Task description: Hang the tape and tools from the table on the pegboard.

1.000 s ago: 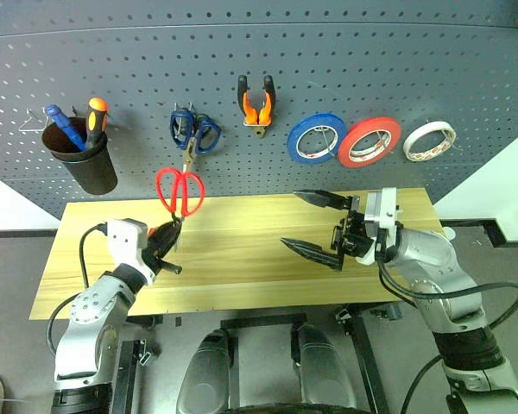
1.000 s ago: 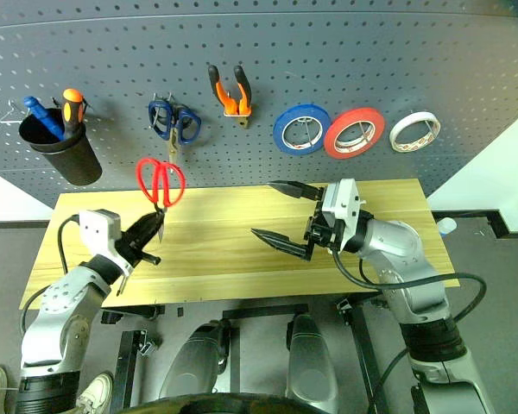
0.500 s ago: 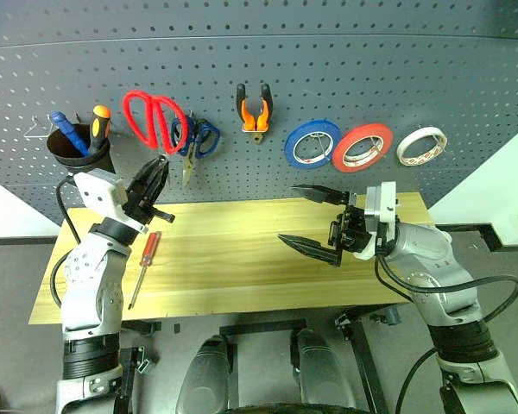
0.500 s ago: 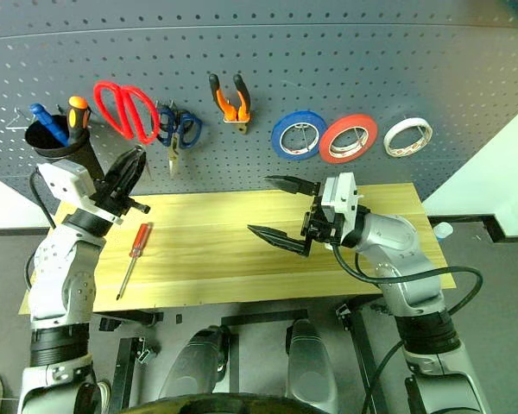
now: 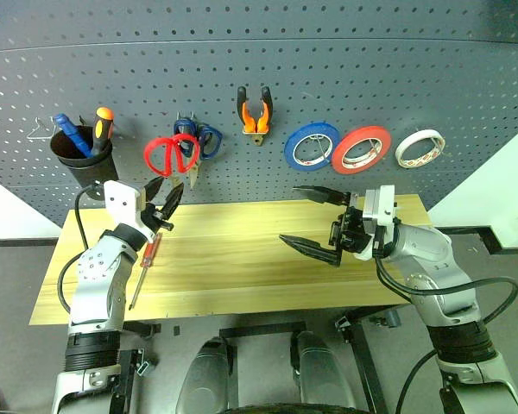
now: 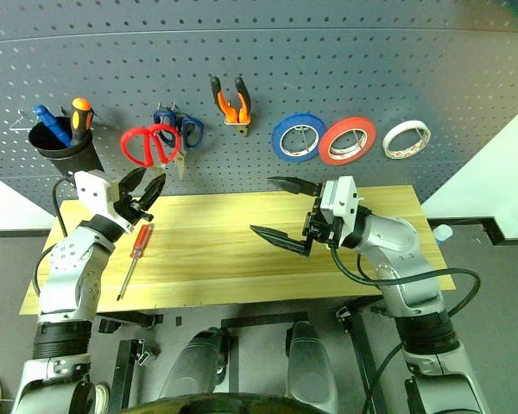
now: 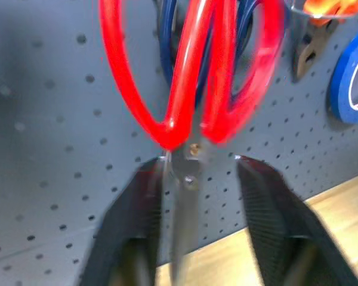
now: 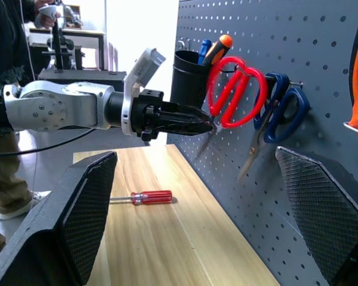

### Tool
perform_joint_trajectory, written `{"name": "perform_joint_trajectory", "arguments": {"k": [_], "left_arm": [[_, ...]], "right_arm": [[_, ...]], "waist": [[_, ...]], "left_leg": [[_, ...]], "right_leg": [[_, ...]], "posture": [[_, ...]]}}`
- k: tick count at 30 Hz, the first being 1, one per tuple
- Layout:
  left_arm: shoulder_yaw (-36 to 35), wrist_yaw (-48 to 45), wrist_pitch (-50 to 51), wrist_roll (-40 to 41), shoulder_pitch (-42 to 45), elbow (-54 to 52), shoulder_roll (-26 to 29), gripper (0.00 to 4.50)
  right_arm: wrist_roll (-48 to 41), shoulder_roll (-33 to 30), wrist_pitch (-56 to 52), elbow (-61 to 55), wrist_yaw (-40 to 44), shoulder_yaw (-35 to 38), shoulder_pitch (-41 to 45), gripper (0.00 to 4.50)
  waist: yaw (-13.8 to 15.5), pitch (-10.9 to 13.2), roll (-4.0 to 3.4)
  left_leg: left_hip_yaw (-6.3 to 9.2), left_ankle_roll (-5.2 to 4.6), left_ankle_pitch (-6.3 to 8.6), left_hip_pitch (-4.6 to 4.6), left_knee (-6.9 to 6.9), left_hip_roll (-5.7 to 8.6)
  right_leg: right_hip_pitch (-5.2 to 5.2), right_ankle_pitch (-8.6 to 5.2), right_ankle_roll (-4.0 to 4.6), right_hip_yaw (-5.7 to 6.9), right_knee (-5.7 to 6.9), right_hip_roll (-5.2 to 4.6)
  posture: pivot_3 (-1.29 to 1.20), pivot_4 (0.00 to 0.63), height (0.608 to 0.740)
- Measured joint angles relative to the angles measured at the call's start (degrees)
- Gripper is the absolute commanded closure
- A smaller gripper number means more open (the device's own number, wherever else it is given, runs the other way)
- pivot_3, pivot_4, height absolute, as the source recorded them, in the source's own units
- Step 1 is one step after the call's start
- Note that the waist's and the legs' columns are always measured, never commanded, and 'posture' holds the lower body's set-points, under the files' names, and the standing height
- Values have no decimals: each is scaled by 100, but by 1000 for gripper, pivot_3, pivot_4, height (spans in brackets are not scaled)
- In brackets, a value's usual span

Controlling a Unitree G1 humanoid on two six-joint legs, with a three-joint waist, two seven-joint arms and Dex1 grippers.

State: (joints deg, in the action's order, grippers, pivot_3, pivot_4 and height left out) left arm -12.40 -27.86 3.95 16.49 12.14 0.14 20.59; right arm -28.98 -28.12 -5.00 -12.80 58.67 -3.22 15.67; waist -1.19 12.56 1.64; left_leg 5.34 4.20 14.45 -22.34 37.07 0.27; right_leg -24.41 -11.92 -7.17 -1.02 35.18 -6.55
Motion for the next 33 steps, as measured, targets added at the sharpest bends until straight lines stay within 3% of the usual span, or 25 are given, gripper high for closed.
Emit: {"name": "perform_joint_trajectory", "arguments": {"k": [10,13,16,17,22,30,33], "left_arm": [[-217,697,2151,-38,-429,571,613,1724],[-276,928,2759,-135,-420,999,820,1136],[-245,945,3300,-182,-334,1243,955,119],[-221,961,3474,-210,-247,1339,984,44],[43,997,4212,-376,508,2235,1083,44],[507,663,4198,-627,1341,3443,1073,44],[642,580,4137,-728,1581,3868,1071,662]], "right_arm": [[129,-58,17,87,480,-156,-239,0],[184,-66,18,112,582,-295,-351,0],[219,-59,16,186,586,-337,-370,0],[239,-54,16,187,586,-342,-369,0],[292,-49,-28,184,567,-368,-435,0],[300,-57,-92,145,409,-351,-598,0],[303,-67,-92,111,340,-330,-614,0]], "waist": [[-124,-25,0],[-134,-24,0],[-128,-24,0],[-115,-24,0],[-116,-24,1],[-137,-24,1],[-138,-24,1]], "left_leg": [[0,-1,0,12,1,-1],[1,-1,0,13,0,-1],[1,-1,0,14,1,-1],[4,-1,0,14,1,-1],[4,-1,0,15,3,-1],[2,-1,0,16,-1,-1],[3,-1,0,16,-1,-1]], "right_leg": [[5,-2,-1,-2,13,1],[5,-3,-1,-3,16,1],[5,-3,-1,-3,17,1],[6,-3,-1,-1,18,1],[8,-2,-2,-1,18,2],[7,-2,-5,-2,17,2],[7,-2,-5,-2,18,2]], "posture": [[-43,156,730],[-36,167,730],[-36,170,730],[-36,171,730],[-50,176,730],[-76,178,730],[-83,177,730]]}}
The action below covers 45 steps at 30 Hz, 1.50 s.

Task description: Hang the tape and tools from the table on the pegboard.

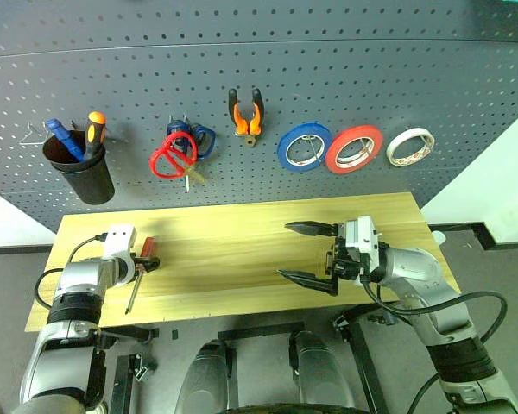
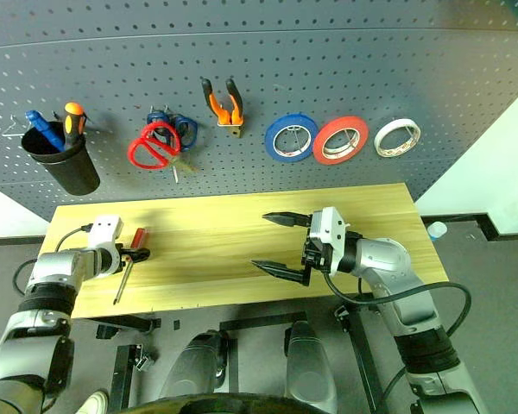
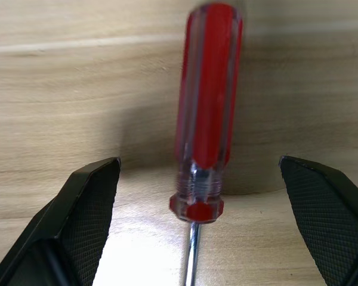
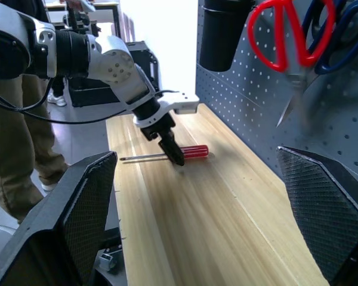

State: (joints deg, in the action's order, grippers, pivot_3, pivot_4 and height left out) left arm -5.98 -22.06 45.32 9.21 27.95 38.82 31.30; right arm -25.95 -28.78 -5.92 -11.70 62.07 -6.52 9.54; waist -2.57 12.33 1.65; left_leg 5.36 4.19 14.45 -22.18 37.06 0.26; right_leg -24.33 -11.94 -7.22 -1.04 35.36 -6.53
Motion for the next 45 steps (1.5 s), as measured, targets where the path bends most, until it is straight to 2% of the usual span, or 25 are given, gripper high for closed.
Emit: {"name": "perform_joint_trajectory", "arguments": {"k": [9,12,17,22,25,29,33,38,45], "left_arm": [[15,-57,-373,-142,203,472,20,3644],[17,-203,-610,-149,-11,270,43,3664],[-114,-766,-1285,32,-1221,-1287,282,3664],[-1048,-1663,-2436,826,-2743,-3200,352,3664],[-1829,-2115,-2831,1713,-3067,-3950,140,3664],[-2905,-2194,-2901,3139,-2762,-4632,-21,3664],[-3308,-2027,-2994,3771,-2175,-4932,41,3664],[-3365,-1619,-3231,3809,-1197,-4681,335,3664],[-3081,-1406,-3975,3216,332,-3837,780,3664]], "right_arm": [[1,-52,1,-51,-116,26,1,0],[-2,-57,0,-53,-144,35,10,0],[-324,-59,-195,-168,-214,302,287,0],[-885,-98,-538,-556,-334,649,867,0],[-1152,-74,-737,-627,-427,723,1196,0],[-1598,41,-981,-629,-573,904,1796,0],[-1699,100,-998,-626,-567,937,2015,0],[-1668,148,-992,-583,-482,897,2041,0],[-1534,180,-991,-567,-451,856,2018,0]], "waist": [[1,0,0],[-12,0,0],[-33,1,0],[10,1,1],[71,0,1],[89,-2,3],[144,-10,3],[162,-14,10],[144,-17,12]], "left_leg": [[-1,0,0,0,0,0],[-2,0,0,0,-1,0],[-3,1,1,-3,-7,-4],[-5,1,1,-9,-8,-6],[-6,1,1,-13,-2,-6],[-6,0,0,-13,4,-6],[-10,0,1,-12,2,-5],[-10,-1,0,-13,5,-5],[-13,0,0,-12,2,-5]], "right_leg": [[0,-1,-2,-1,-1,0],[0,0,-1,-2,-2,0],[-8,0,1,-5,-2,-1],[-11,-10,26,-4,-15,-5],[-8,-10,29,-3,-17,-7],[-6,-6,31,-1,-16,-4],[-4,4,13,-3,-18,-3],[-3,5,13,-2,-16,1],[-3,8,8,-4,-19,2]], "posture": [[-81,171,730],[-81,166,730],[-74,159,730],[-51,150,730],[-35,140,730],[-25,130,730],[-23,121,730],[-24,117,730],[-45,109,730]]}}
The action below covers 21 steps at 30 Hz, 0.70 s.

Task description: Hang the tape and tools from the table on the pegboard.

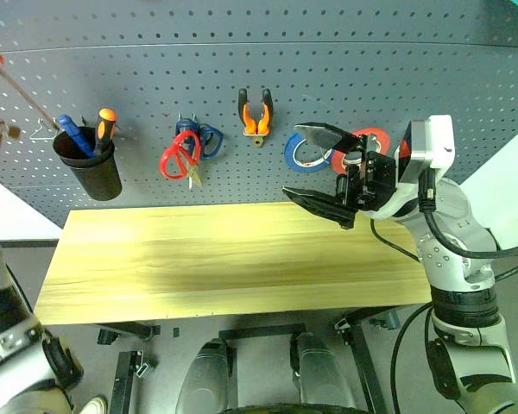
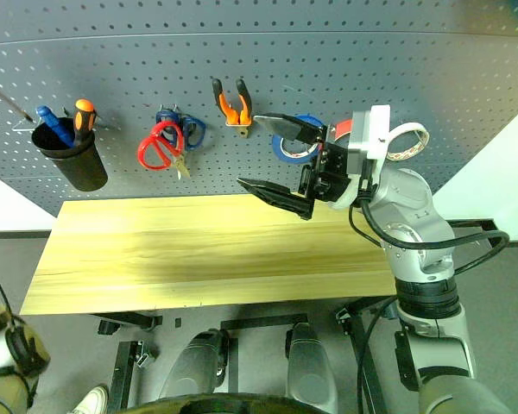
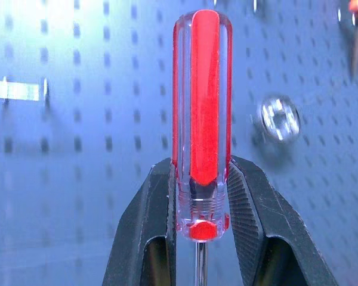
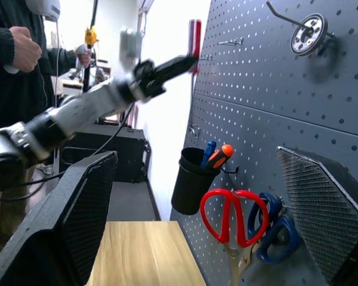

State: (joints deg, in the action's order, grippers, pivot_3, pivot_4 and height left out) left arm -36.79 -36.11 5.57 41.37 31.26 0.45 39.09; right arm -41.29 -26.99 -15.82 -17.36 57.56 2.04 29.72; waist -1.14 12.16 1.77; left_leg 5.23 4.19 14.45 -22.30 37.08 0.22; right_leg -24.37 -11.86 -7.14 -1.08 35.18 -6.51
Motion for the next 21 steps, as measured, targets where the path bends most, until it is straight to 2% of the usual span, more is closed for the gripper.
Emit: {"name": "perform_joint_trajectory", "arguments": {"k": [7,10,15,21], "left_arm": [[242,-577,-639,-556,184,1486,145,3664],[244,-809,-749,-597,184,1978,151,2700],[244,-973,-864,-597,184,2194,151,1028],[211,-983,-878,-577,-68,2139,150,1028]], "right_arm": [[70,1,0,-12,-63,3,-105,0],[87,-6,0,-34,-102,8,-171,0],[125,-37,-1,-44,-123,10,-202,0],[130,-98,-4,-47,-97,11,-210,0]], "waist": [[-133,-4,-1],[-149,-5,1],[-149,-6,3],[-155,-9,3]], "left_leg": [[-1,0,0,0,-2,-1],[-1,0,0,0,-1,-1],[0,0,0,1,-1,-1],[-1,0,0,2,-1,-2]], "right_leg": [[-1,2,-4,0,1,2],[-1,4,-7,-1,1,2],[-1,10,-17,-1,1,2],[-1,11,-19,-2,2,2]], "posture": [[-68,104,730],[-68,104,730],[-64,102,730],[-62,99,730]]}}
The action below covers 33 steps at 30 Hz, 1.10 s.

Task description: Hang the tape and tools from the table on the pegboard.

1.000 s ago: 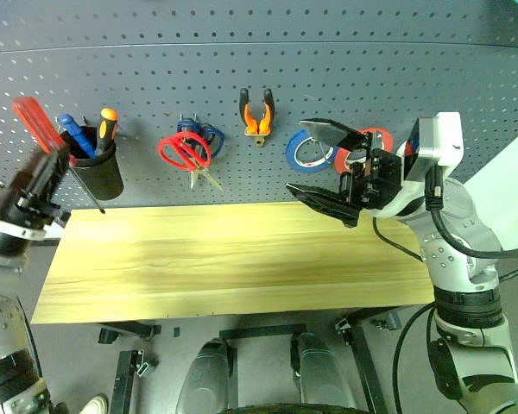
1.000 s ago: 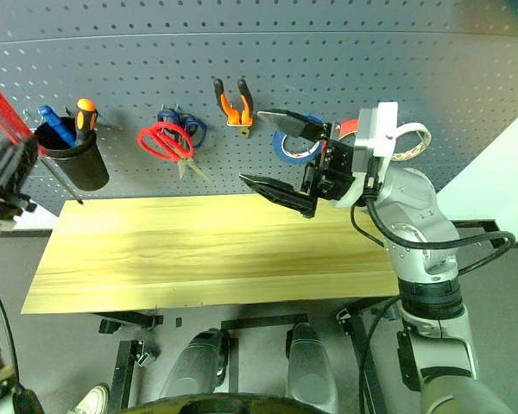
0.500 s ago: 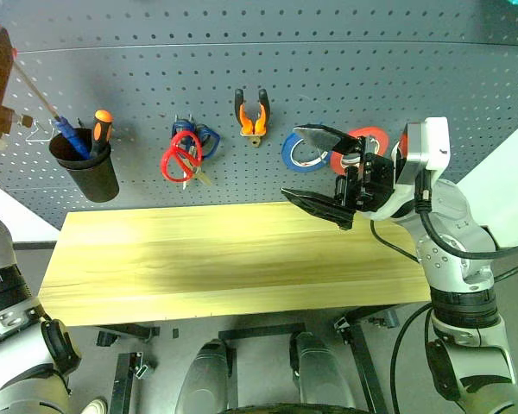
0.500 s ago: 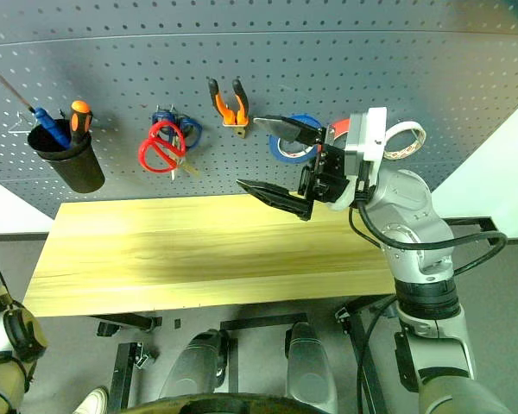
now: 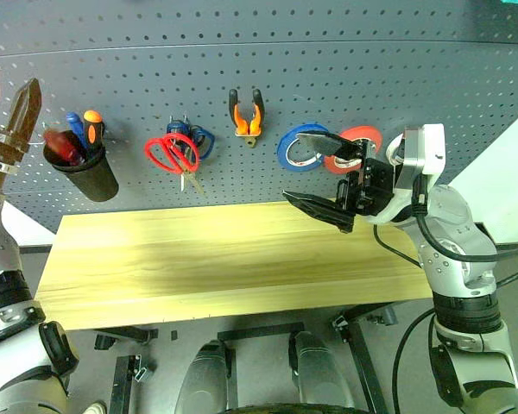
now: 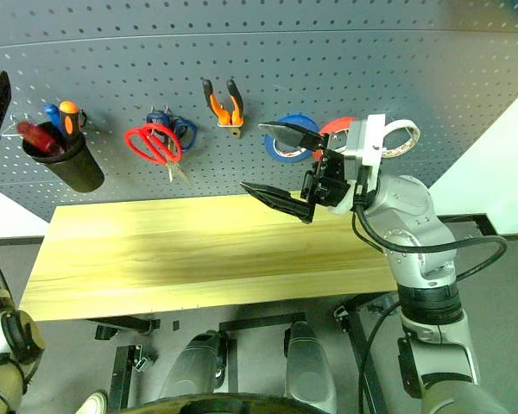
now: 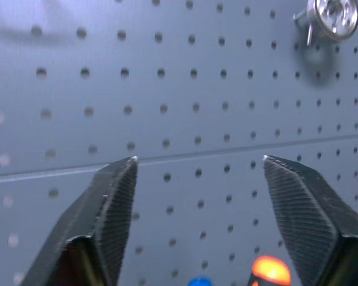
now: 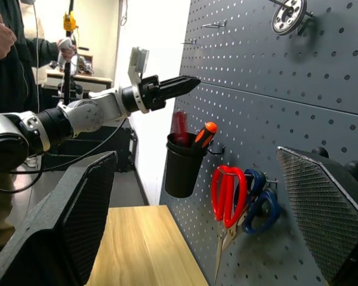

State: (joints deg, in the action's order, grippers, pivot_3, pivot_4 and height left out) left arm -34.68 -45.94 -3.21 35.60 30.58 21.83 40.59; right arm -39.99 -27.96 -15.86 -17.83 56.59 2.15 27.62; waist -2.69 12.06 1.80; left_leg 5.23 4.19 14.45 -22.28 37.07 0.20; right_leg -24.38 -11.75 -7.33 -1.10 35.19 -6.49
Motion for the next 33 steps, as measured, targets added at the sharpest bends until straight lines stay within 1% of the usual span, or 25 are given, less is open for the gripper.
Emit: {"name": "perform_joint_trajectory", "arguments": {"k": [3,5,8,10,11,13,15,17,19,20,24,28,33], "left_arm": [[-130,-23,263,264,-455,-555,2,1028],[-296,-144,628,590,-1033,-1187,40,1028],[-324,-383,1252,912,-2525,-2592,59,1028],[-181,-418,1446,845,-3463,-3293,-77,1028],[-79,-420,1481,729,-3778,-3494,-170,1028],[177,-398,1330,290,-4398,-3754,-394,1028],[459,-379,1046,-162,-4786,-3755,-673,1028],[756,-341,588,-644,-4992,-3543,-1013,1028],[1058,-248,-11,-1160,-5103,-3086,-1325,1028],[1202,-195,-297,-1402,-5137,-2795,-1496,1028],[1670,11,-1264,-2142,-5233,-1905,-1826,1028],[1991,124,-1875,-2411,-5217,-1397,-1898,1028],[2083,238,-2237,-2490,-5070,-943,-1903,1028]], "right_arm": [[74,-126,6,-41,71,-1,-191,0],[204,-314,27,-52,176,4,-530,0],[618,-594,292,82,361,12,-1202,0],[902,-717,519,282,420,24,-1578,0],[1025,-735,616,383,425,37,-1723,0],[1225,-736,852,554,410,76,-2009,0],[1421,-740,1077,818,384,138,-2266,0],[1670,-743,1395,1186,345,210,-2517,0],[1945,-743,1838,1677,300,295,-2761,0],[2075,-742,2047,1989,245,339,-2867,0],[2484,-728,2806,3117,-3,417,-3044,0],[2677,-725,3331,3713,-194,511,-3038,0],[2784,-680,3501,3835,-343,499,-2953,0]], "waist": [[6,-5,7],[7,-10,13],[10,-14,12],[13,-17,12],[17,-18,13],[18,-30,9],[20,-46,12],[24,-55,12],[16,-66,3],[9,-90,-15],[0,-114,-21],[15,-122,-31],[7,-179,-71]], "left_leg": [[0,0,0,-2,-1,0],[-2,-3,3,-2,-2,0],[-14,-9,6,0,-7,0],[-19,-9,6,4,-5,0],[-20,-9,6,7,-3,-1],[-22,-8,5,16,3,-2],[-26,-8,5,29,9,-3],[-30,-7,6,48,11,-5],[-30,-6,9,83,4,-9],[-31,-12,13,82,-3,-14],[-54,-43,32,77,-1,-11],[-53,-52,36,80,-8,-12],[-53,-53,36,87,0,-13]], "right_leg": [[0,0,0,-1,-3,-1],[0,0,0,-3,-3,-2],[-1,-1,1,-12,-8,-5],[0,-5,8,-16,-9,-5],[2,-15,25,-17,-6,-4],[11,-10,36,-19,-8,-2],[31,-17,26,-19,-13,-2],[58,-20,22,-19,-25,-5],[103,-21,21,-14,-63,-5],[116,-20,22,-8,-94,-2],[118,-19,22,-14,-112,-16],[109,-19,22,-13,-97,-12],[118,-20,19,-14,-95,-11]], "posture": [[-60,99,730],[-49,104,730],[-43,107,730],[-36,115,730],[-36,115,730],[-32,118,730],[-31,120,730],[-31,120,730],[-35,122,730],[-35,122,730],[-45,121,730],[-57,115,730],[-62,105,730]]}}
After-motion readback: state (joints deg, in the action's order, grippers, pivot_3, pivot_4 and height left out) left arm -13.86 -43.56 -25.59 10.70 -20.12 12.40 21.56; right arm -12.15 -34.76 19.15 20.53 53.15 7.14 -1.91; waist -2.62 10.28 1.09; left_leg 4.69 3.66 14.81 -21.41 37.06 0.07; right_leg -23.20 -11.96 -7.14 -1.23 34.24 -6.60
